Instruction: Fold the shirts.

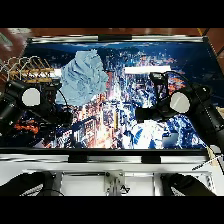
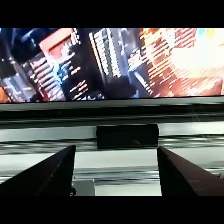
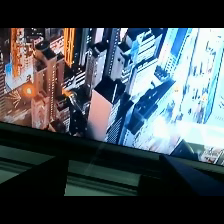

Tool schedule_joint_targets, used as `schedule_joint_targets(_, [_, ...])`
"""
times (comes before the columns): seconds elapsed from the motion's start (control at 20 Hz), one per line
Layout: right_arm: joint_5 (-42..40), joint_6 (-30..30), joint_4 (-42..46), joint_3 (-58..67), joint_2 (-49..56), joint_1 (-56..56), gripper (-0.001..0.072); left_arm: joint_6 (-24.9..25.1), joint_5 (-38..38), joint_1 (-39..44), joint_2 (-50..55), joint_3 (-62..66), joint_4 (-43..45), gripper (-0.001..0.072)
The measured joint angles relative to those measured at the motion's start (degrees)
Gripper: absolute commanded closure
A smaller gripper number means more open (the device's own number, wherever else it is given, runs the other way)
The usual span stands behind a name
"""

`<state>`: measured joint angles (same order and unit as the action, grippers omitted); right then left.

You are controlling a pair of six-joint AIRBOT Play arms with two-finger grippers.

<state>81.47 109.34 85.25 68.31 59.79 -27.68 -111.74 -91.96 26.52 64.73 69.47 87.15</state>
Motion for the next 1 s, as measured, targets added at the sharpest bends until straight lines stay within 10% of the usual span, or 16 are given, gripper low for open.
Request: schedule_joint_targets(1.0, [-8.72,2.58,2.05,0.00,0.02,0.00,0.0031,0.00,1.90,0.00,0.37,0.00,-0.15,0.0112])
